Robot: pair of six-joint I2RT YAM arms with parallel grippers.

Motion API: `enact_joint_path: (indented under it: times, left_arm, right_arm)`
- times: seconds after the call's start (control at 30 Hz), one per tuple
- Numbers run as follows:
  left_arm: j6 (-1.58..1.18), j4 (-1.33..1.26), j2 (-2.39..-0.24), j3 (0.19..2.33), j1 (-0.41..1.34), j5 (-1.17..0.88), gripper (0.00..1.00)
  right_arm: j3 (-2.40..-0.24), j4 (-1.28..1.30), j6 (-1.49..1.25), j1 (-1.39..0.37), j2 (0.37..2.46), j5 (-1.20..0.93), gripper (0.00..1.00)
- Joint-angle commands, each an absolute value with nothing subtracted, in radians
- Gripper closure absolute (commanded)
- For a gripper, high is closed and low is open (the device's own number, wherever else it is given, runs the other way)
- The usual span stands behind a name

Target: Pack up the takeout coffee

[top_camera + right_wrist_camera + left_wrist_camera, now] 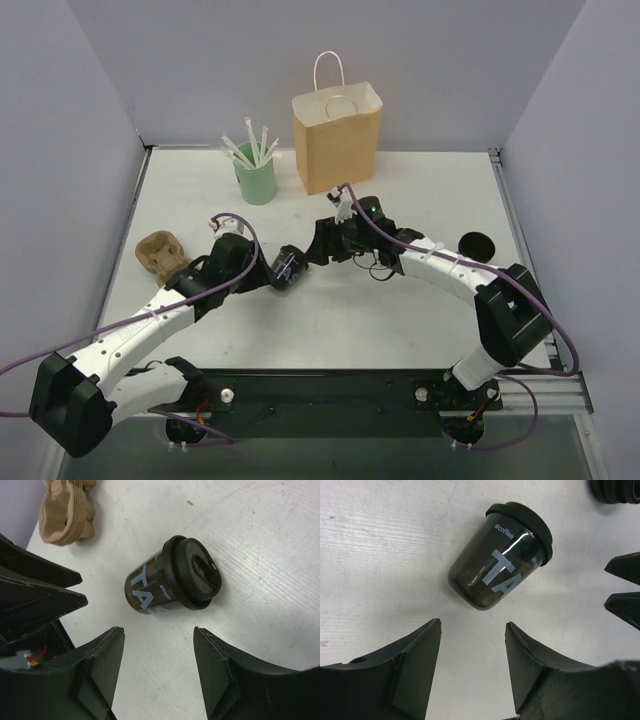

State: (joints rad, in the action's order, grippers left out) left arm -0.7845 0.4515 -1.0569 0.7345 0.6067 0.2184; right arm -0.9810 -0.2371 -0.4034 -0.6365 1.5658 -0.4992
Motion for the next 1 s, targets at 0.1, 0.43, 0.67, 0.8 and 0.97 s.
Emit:
enact_joint_path:
  times: [0.1, 0.43, 0.67, 0.8, 0.97]
  left_arm:
    - [-0.784, 0.397, -1.071, 0.657, 0.568, 0.118, 0.41]
    - [-0.788, 0.341, -1.16, 0.623, 0.543, 0.106, 0.44]
    - [-0.773, 0.307, -1.224, 0.624, 0.511, 0.115, 0.45]
    - [-0.755, 0.295, -1.27, 0.64, 0.474, 0.107, 0.45]
    - [-0.733, 0.278, -1.327, 0.66, 0.437, 0.104, 0.46]
  right_arm:
    - [-1.126, -0.143, -0.146, -0.617, 1.692, -0.658, 0.42]
    - [-1.204, -0.17, -0.008, -0.612, 1.798, -0.748, 0.4]
    - [-1.271, -0.198, 0.049, -0.615, 1.897, -0.776, 0.39]
    - [-1.29, -0.254, 0.054, -0.618, 1.937, -0.792, 0.37]
    - [-1.307, -0.317, 0.066, -0.623, 1.977, -0.847, 0.38]
